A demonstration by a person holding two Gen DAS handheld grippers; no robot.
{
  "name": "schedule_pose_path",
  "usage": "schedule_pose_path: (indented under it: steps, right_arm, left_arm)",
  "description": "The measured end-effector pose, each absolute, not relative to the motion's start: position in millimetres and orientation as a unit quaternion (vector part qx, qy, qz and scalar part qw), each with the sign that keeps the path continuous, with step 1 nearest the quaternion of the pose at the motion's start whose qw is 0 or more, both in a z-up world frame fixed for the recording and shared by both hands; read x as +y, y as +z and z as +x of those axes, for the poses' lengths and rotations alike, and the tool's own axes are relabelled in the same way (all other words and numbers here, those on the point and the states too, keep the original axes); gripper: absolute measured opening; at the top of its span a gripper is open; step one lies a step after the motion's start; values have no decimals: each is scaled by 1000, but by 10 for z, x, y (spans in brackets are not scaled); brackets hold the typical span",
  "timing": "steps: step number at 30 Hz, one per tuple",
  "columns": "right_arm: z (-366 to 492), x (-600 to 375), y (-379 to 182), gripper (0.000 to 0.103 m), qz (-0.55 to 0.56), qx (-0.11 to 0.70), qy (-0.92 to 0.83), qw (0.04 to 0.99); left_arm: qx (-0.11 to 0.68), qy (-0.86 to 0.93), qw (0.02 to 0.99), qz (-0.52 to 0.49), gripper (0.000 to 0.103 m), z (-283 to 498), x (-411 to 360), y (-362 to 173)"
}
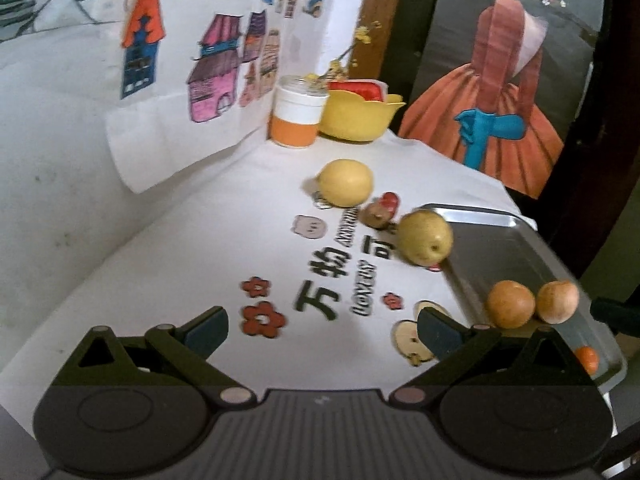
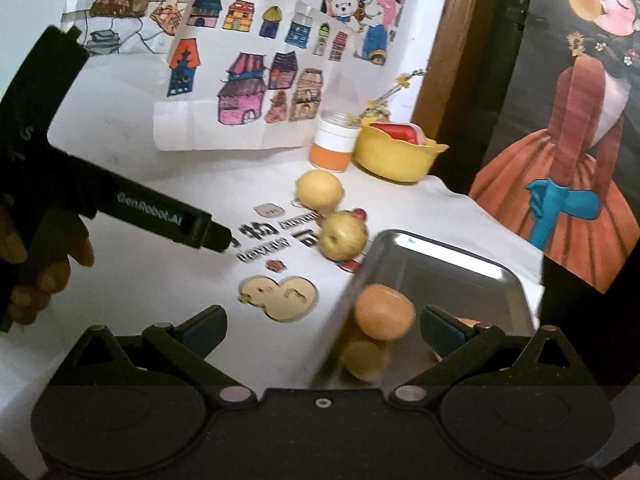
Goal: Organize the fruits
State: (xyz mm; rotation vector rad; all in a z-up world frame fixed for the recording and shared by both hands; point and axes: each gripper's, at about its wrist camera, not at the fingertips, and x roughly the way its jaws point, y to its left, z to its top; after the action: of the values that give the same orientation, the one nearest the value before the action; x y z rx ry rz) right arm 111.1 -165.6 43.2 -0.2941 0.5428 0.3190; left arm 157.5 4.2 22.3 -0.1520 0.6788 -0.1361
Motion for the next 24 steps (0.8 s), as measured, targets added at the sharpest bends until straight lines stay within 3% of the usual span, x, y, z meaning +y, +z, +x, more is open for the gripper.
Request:
schedule_pose_path:
  steps: [24]
  right_arm:
    - [1773,-1498,685,102,-74,250,157,953]
  left_arm:
    - [310,-75,945,-74,103,2019,160,554]
